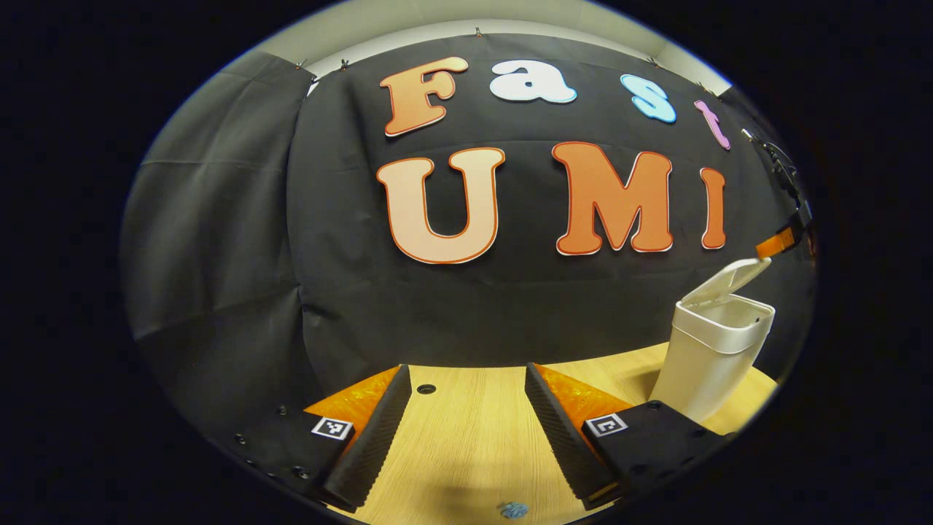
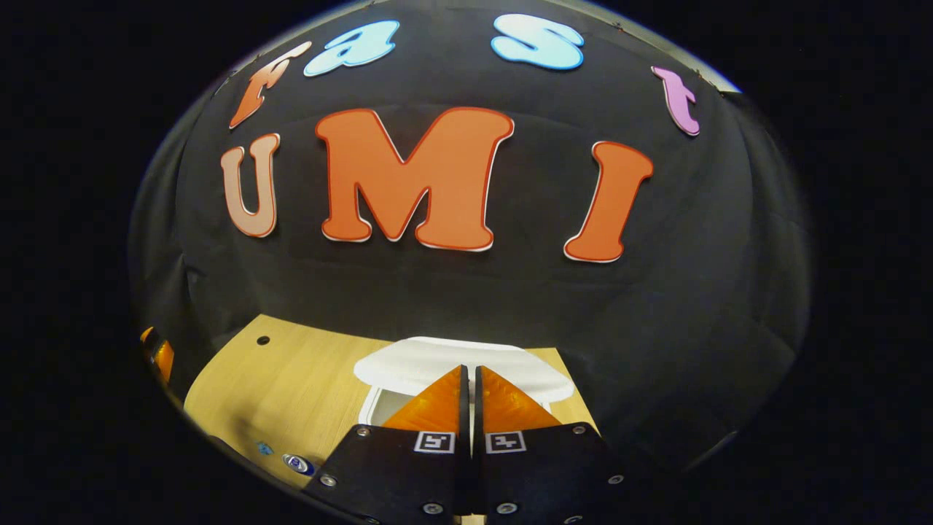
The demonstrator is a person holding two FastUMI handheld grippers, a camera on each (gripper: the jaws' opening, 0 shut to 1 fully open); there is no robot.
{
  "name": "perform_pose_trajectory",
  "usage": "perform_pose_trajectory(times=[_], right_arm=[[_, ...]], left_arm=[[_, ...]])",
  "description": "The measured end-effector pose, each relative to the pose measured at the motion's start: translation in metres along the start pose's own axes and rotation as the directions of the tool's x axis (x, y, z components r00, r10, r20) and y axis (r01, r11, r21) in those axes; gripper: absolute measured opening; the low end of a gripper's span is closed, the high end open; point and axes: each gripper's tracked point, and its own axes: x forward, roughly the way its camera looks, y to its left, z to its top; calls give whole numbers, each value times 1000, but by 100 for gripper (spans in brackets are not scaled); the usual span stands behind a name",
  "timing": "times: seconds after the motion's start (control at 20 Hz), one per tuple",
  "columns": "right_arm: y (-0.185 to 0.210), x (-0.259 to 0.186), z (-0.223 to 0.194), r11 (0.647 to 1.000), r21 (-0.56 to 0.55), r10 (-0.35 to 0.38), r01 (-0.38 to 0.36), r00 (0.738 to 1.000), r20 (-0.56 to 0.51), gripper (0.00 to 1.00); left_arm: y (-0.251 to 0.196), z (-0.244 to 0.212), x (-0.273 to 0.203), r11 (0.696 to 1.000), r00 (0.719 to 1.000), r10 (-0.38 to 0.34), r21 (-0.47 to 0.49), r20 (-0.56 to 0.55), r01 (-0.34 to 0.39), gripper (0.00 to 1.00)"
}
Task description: Press the lid of the desktop garbage bin to open it, pick up the crumpled paper on the desktop and throw it into the bin, then pick up the pop can on the desktop and drop it into the bin, and finally close the garbage bin lid.
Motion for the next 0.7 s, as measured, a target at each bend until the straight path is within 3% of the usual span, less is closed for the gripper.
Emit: perform_pose_trajectory(times=[0.5,0.6,0.7], right_arm=[[6,-38,24,998,54,-25,15,982,189,4],[21,-44,24,1000,29,0,-7,974,226,21],[35,-52,21,1000,5,28,-30,965,259,44]], left_arm=[[-10,6,-4,999,999,-47,12,11,47,100],[-13,4,-3,998,998,-63,12,7,63,100],[-18,4,-1,997,997,-80,12,4,80,100]])
